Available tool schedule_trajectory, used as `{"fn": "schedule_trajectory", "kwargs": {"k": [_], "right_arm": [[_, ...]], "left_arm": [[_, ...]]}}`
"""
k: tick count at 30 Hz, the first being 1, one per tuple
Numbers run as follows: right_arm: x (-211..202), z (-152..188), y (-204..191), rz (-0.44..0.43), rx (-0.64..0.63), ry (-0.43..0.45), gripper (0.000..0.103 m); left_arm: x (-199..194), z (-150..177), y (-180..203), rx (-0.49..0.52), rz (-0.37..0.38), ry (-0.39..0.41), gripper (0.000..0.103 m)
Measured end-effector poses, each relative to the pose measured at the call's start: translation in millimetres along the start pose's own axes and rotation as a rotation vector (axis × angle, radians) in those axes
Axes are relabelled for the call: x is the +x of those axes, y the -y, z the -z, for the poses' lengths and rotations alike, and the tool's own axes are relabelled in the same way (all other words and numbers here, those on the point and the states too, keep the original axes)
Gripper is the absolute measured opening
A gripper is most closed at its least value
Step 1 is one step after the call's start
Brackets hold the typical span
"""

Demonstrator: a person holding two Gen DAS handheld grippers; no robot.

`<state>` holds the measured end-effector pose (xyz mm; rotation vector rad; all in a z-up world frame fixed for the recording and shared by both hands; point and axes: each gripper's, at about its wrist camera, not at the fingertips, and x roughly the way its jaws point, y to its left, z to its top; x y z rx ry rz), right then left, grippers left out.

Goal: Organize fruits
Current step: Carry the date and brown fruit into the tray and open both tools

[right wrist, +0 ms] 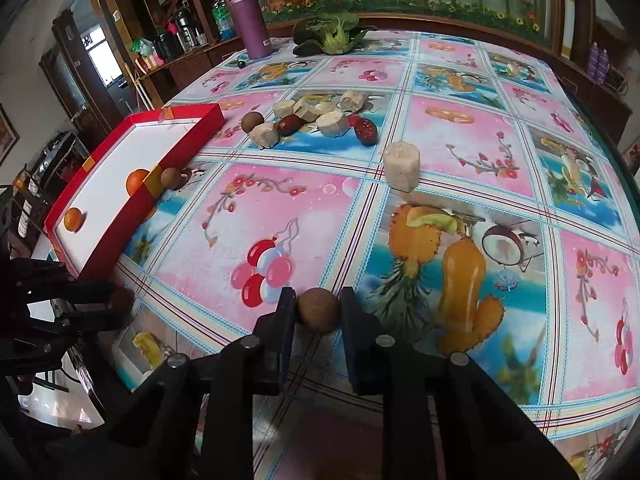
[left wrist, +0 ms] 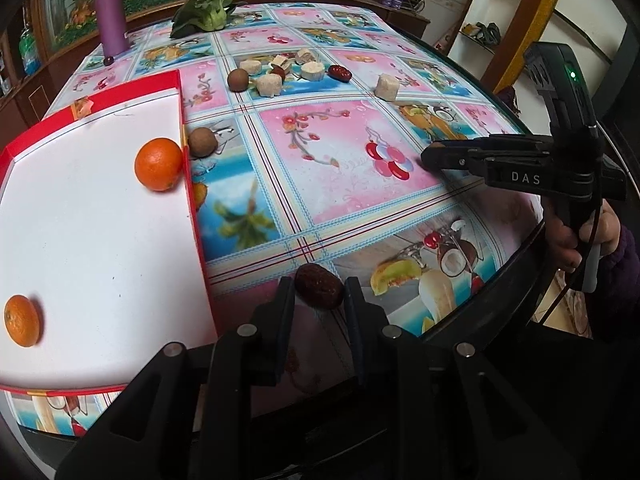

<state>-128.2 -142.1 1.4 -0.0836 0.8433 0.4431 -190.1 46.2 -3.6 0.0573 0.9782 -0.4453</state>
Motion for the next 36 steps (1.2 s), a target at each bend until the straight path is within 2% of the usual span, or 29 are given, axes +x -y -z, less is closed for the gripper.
{"fn": "schedule_trajectory", "kwargs": {"k": [11,18,23,27,36], "right_arm": [[-2,-4,-7,-0.018,0.011,0.009,0.020],[-2,-21,-32,-0.062,-0.017,0.028,0.020],[4,-41,-68,-0.133,-0.056,0.042,0.020],[14,-59,-107,-0.231,-0.085,0.049,0.020],[47,-67,-196,-0.344,-0.210,-0.004,0.020]], "left_arm": [[1,-3,-5,-0.079,0.015,0.063,0.027],[-18,0,-10,-0.125,0.041,0.135,0.027],[-50,1,-21,-0.152,-0.010,0.229,0.027],[-73,7,-41,-0.197,-0.076,0.311,0.027],[-81,27,-92,-0.321,-0.268,0.326,0.027]]}}
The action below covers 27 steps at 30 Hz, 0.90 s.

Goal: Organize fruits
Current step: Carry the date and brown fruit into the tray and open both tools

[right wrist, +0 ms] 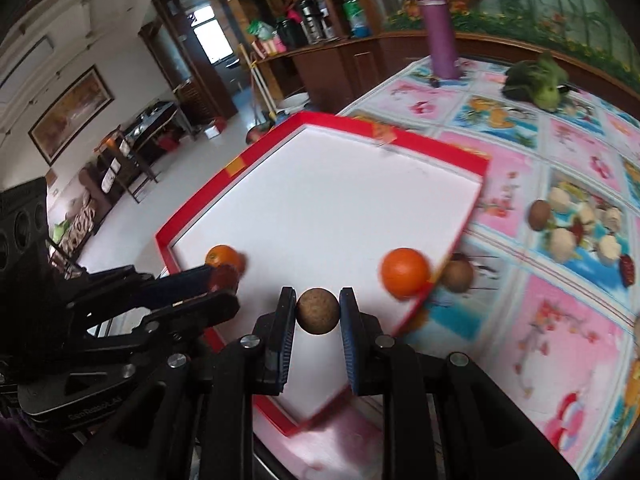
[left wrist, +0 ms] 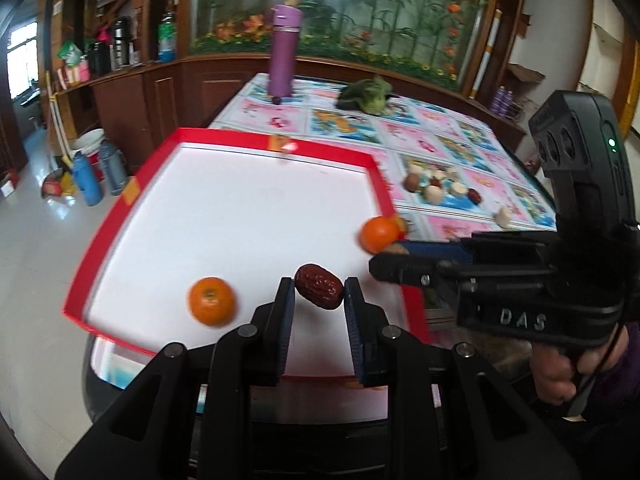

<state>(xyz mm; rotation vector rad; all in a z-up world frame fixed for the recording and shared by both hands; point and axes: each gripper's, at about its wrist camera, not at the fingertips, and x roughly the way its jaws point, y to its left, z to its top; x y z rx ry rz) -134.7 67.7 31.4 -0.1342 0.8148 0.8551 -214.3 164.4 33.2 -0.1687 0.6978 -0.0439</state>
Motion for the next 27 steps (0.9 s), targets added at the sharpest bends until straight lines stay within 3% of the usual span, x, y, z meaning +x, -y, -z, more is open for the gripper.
{"fn": "schedule_trajectory", "kwargs": {"k": [13,27], "right_arm": [[35,-8,-1,0.026,0.019,-0.069,0.020],[34,-1,-2,0.029,0.018,-0.103,0.022]], "left_arm": [[15,-5,-27,-0.051,-0.100,0.004,0.027],[23,-7,-28,-0.017,-0.245,-0.007,0.027]]}}
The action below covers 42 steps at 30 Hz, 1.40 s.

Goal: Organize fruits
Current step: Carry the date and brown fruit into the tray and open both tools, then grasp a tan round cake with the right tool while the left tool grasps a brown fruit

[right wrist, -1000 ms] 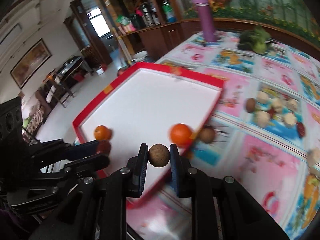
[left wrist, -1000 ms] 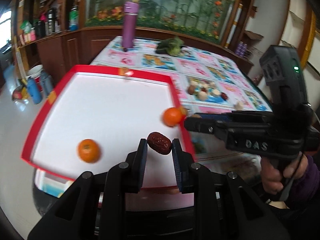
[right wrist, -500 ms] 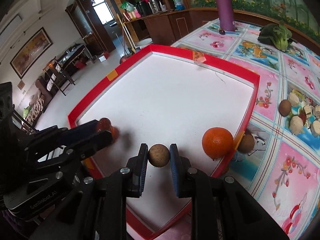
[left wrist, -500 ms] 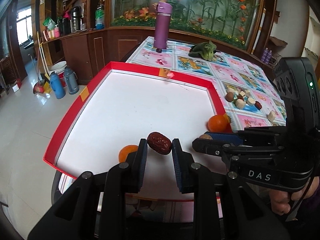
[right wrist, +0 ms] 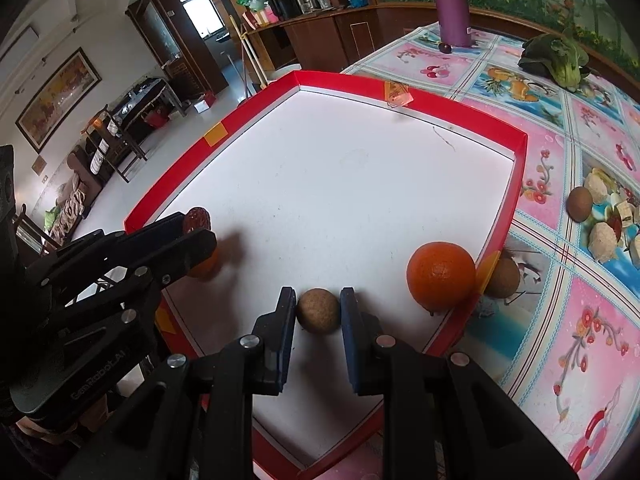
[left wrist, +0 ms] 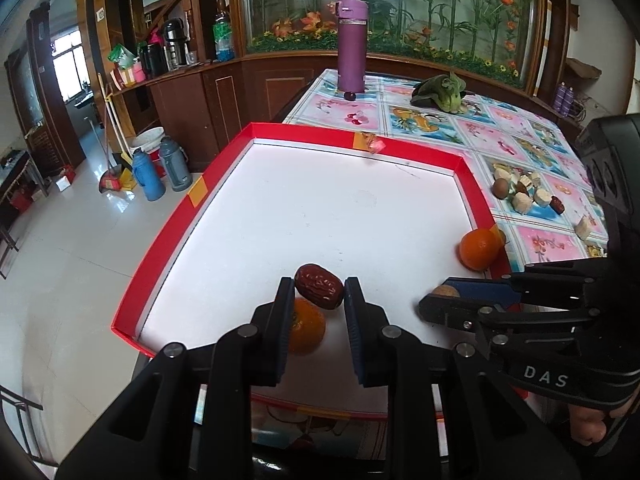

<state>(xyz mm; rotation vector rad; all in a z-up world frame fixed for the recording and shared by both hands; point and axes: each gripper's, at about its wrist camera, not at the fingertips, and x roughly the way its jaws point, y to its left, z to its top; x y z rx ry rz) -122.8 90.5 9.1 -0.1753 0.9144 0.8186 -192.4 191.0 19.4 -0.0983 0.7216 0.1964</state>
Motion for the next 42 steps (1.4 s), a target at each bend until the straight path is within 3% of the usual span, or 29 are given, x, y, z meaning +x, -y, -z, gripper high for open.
{"fn": "schedule_trajectory", "kwargs": {"k": [2,6,8,11,14,17,25,30,35,42], "right_arm": [[-2,0,3,-0.007,0.011,0.001,0.030],[-19,1,11,-0.025,0.022,0.046,0.035],[-30,2,17,-0.023,0.028,0.075,0.037],[-45,4,28,-0.006,0.041,0.113,0.037],[-65,13,50,0.023,0.071,0.151,0.038],[-76,20,73,0.060,0.111,0.169,0.043],[-103,47,133,0.180,0.227,0.197,0.043],[-133,71,177,0.261,0.316,0.247,0.043],[-148,82,213,0.295,0.395,0.260,0.043],[-130,61,223,0.378,0.353,0.209,0.043]], "left_arm": [[0,0,0,-0.001,-0.015,-0.003,0.027],[-2,-1,0,-0.001,-0.025,-0.015,0.032],[-3,-1,2,-0.002,-0.035,-0.017,0.056],[-9,-2,8,0.013,-0.059,0.006,0.067],[-20,-4,15,0.020,-0.015,0.036,0.068],[-30,-2,28,0.055,0.086,0.051,0.075],[-37,1,88,0.139,0.324,-0.001,0.075],[-20,15,138,0.175,0.484,-0.129,0.075],[5,17,158,0.186,0.482,-0.185,0.075],[21,2,157,0.177,0.455,-0.154,0.075]]}}
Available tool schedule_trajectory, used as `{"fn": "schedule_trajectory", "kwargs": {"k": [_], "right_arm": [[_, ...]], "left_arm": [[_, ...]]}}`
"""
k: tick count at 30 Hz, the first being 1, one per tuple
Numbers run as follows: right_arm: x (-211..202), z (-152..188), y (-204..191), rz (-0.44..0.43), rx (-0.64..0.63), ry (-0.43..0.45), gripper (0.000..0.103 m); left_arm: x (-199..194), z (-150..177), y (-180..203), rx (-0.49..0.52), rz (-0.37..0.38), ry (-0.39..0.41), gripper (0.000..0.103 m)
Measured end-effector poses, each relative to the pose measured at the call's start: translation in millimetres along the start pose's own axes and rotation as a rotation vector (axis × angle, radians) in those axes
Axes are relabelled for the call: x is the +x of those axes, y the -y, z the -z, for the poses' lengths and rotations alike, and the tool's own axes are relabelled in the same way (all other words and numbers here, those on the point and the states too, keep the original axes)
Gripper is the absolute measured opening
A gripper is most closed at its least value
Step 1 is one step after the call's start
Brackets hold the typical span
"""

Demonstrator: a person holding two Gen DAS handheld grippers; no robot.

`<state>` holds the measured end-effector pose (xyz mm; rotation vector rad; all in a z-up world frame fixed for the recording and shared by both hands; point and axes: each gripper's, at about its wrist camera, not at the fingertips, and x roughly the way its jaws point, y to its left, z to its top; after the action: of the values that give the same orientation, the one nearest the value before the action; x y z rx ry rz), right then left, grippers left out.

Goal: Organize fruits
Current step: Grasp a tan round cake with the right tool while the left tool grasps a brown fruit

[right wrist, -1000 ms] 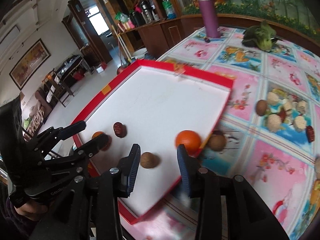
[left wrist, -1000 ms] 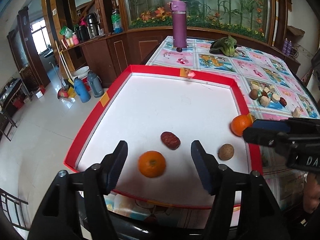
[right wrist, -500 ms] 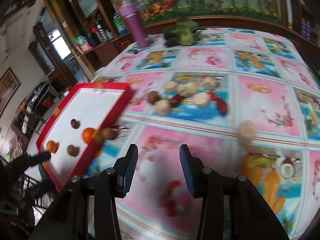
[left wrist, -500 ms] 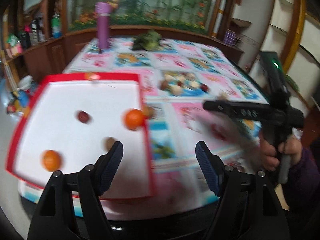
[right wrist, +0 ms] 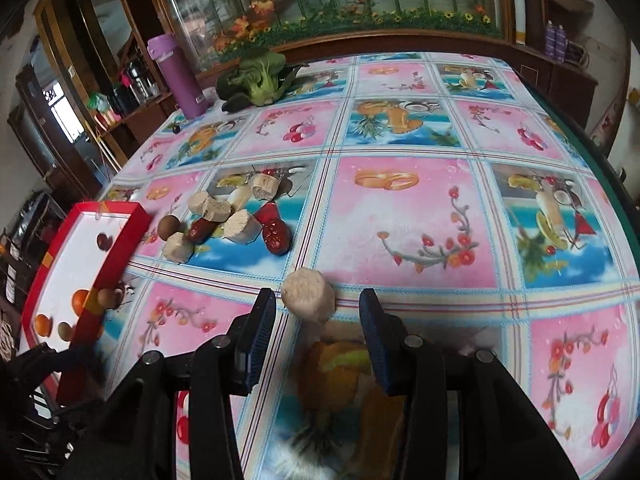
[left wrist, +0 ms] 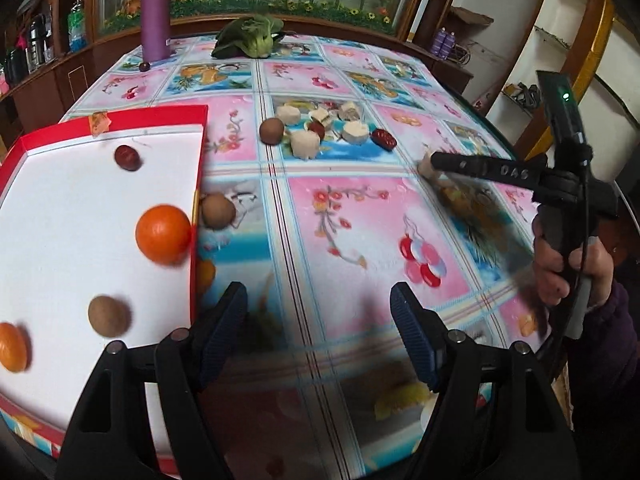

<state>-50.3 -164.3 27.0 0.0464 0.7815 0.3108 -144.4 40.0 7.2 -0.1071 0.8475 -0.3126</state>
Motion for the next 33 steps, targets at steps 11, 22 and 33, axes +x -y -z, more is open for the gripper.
{"fn": "schedule_trajectory", "kwargs": {"k": [11,22,33], "right_arm": [[12,3,0,0.008,-0.021,-0.004,0.043],[12,4,-2,-0.011,-0.030,-0.006,0.042],[12,4,-4,0.003,-0.052,-0.003,0.027]], "left_arm": [[9,-20,-31,-0.069,-0.103,0.012,0.075],[35,-46,-34,-0.005,-0.111,-0.033,0.056],[37,-45,-34,0.018,-0.133,-0.021,0.026]]}}
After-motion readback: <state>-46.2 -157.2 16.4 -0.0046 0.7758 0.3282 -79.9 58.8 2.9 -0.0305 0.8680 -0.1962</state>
